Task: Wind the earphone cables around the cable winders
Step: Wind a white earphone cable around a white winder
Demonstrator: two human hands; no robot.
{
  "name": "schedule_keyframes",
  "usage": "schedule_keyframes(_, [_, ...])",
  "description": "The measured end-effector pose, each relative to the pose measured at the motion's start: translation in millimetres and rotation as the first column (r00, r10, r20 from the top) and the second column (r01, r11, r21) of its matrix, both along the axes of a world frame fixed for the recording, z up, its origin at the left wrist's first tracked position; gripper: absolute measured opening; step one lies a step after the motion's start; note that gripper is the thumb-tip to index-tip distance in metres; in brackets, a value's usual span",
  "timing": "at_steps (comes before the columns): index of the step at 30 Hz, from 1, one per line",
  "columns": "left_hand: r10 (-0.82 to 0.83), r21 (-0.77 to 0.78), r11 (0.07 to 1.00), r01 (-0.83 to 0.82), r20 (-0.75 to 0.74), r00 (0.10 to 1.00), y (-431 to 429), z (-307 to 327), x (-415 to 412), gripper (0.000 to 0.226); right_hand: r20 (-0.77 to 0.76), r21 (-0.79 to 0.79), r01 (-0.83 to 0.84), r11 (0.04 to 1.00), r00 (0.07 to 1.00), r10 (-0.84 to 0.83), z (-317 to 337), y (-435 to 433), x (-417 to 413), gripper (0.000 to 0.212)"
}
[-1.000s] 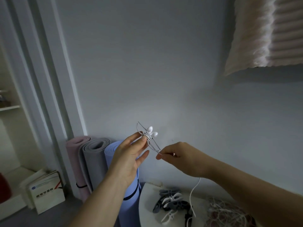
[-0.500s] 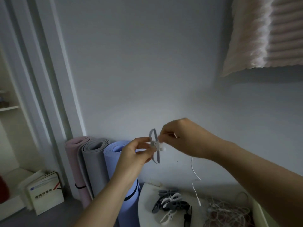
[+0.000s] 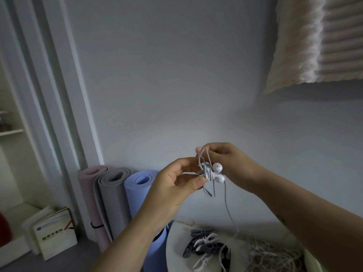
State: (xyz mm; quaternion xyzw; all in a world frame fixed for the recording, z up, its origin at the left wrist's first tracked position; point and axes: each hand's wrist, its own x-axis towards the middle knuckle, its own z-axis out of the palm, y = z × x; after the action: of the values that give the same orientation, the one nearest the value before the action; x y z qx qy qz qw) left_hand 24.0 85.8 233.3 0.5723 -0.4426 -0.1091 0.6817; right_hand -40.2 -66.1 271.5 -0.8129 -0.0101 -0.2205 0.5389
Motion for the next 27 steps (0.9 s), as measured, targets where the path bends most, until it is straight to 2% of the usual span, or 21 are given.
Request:
schedule_keyframes(3, [0.016,-0.050,0.999,-0.018,-0.028,0.999,0.8,2.2,0.2,0.035,-0.076,-0.047,-0.051,0.998,0.996,0.047,-8.1,1.6,-0.1,0.017])
schedule_keyframes(6, [0.008,-0.108,0.994,-0.020,-0.111,0.994,2.4,0.6,4.6,0.036,-0.139,-0.086,0.008,0.996,0.990,-0.020,-19.6,2.1,-2.0,0.041])
schedule_keyframes(8, [0.002,-0.154,0.987,-0.034,-0.206,0.978,2.7,-2.1,9.3,0.037,-0.138,-0.218,0.022,0.976,0.989,-0.053,-26.1,4.6,-2.9,0.037])
schedule_keyframes(11, [0.121,-0.132,0.976,-0.175,-0.346,0.931,2.4,-6.1,18.8,0.031,-0.126,-0.454,-0.005,0.891,0.990,-0.059,-35.3,9.6,-2.6,0.032])
schedule_keyframes(14, [0.255,-0.065,0.950,-0.306,-0.404,0.878,2.0,-10.1,28.2,0.021,-0.112,-0.571,-0.001,0.821,0.991,-0.077,-36.7,11.9,-3.4,0.028])
schedule_keyframes(19, [0.277,-0.019,0.947,-0.322,-0.461,0.843,1.9,-12.9,30.3,0.019,-0.118,-0.712,-0.032,0.702,0.990,-0.075,-34.4,13.4,-3.7,0.029])
schedule_keyframes(22, [0.303,0.025,0.946,-0.323,-0.425,0.853,1.7,-16.4,29.1,0.017,-0.053,-0.729,0.023,0.684,0.995,-0.089,-25.2,15.6,-6.7,0.026])
schedule_keyframes(27, [0.267,0.134,0.960,-0.246,-0.164,0.950,3.6,-19.6,21.5,0.020,0.109,-0.690,0.169,0.704,0.986,-0.130,2.8,13.5,-9.0,0.021])
